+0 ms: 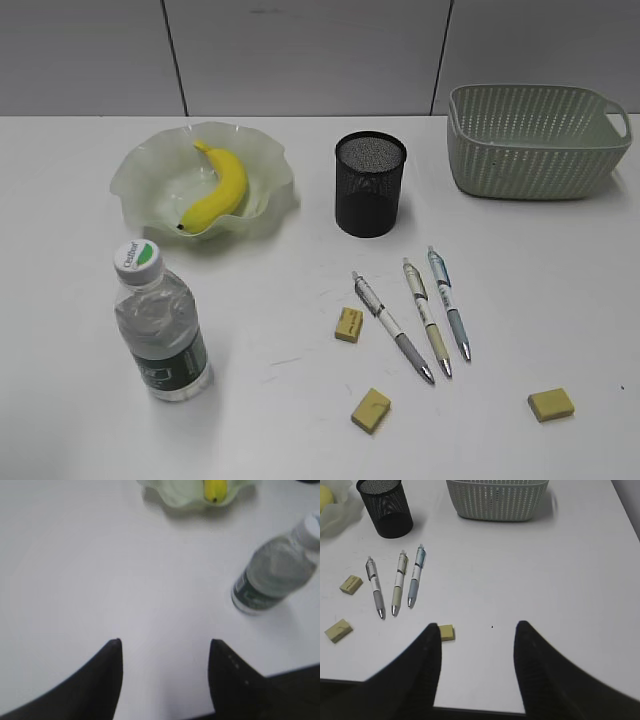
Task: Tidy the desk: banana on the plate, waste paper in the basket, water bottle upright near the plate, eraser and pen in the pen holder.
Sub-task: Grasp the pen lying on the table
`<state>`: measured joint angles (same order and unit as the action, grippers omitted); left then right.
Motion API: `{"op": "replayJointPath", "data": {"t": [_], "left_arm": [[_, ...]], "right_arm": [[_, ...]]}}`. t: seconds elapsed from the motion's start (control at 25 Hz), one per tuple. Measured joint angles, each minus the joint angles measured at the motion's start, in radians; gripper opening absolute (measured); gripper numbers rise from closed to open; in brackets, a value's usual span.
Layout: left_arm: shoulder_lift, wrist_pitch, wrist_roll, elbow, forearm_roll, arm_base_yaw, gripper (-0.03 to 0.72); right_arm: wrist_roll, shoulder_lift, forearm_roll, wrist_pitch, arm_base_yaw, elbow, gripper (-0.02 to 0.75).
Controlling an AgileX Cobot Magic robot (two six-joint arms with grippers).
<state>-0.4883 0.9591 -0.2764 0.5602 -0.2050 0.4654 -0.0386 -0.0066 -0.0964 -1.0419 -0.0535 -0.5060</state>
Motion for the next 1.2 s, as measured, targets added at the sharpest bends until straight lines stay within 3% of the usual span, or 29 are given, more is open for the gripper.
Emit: {"op": "replayJointPath", "data": {"t": [0.2,0.48,0.72,1.0,1.2], "left_arm": [[0.251,0.096,0.068,-0.013,0.146,0.000,0.410],[0.462,0.097,0.078,-0.021,0.150,0.000,0.406],[0.494,0.097,0.078,-0.021,0.138,-0.012,0.405],[0.494,0.097,0.079,-0.021,0.112,-0.213,0.403],[0.494,0.097,0.079,-0.021,0.110,-0.297,0.402]], "right_arm": [[0.000,0.000,0.000,0.000,0.000,0.000,0.383],[-0.005,0.008,-0.010,0.007,0.000,-0.005,0.383],[-0.181,0.271,-0.219,0.133,0.000,-0.024,0.383],[-0.371,0.892,-0.415,0.382,-0.011,-0.074,0.367],[-0.310,1.296,-0.373,0.478,-0.184,-0.230,0.300]]}}
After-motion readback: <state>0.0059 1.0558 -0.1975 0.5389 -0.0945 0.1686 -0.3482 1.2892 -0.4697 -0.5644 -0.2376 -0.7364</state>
